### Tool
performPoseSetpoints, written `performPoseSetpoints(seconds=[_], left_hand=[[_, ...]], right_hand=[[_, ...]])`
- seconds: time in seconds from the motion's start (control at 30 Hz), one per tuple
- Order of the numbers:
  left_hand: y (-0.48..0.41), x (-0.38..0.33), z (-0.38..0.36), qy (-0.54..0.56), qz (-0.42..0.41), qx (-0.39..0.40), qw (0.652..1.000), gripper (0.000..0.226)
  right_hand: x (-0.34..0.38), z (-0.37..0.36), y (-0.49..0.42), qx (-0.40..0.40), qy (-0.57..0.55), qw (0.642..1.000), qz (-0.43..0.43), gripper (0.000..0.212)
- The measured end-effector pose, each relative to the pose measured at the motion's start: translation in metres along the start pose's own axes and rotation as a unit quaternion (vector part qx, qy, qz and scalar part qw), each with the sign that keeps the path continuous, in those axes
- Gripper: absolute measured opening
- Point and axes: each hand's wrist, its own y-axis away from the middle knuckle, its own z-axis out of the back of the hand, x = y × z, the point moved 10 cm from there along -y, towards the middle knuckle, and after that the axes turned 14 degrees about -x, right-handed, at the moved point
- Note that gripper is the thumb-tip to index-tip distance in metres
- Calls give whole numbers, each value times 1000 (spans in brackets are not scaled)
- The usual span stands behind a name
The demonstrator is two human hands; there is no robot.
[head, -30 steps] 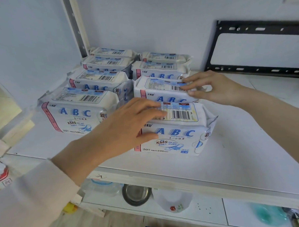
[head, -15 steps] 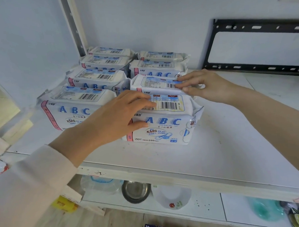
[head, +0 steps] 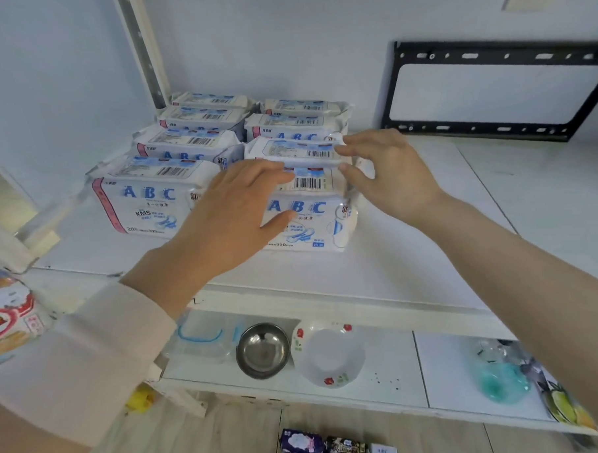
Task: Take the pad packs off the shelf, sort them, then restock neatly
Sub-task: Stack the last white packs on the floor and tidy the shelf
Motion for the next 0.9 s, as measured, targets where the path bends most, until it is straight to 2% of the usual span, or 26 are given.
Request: performPoseSetpoints(seconds=[0.13, 0.47, 0.6, 0.9], left_hand=[[14, -19, 10, 11, 3, -20, 1000, 52], [107, -65, 30, 76, -17, -41, 996, 48], [166, -72, 17, 75, 2, 4, 997, 49], [328, -79, -39, 63, 83, 132, 986, 47]], right_hand=[[19, 30, 36, -30, 17, 999, -10, 39], [67, 72, 171, -38, 63, 994, -82, 44], [88, 61, 240, -26, 44, 993, -107, 42], [104, 19, 402, 83, 1, 982, -167, 39]])
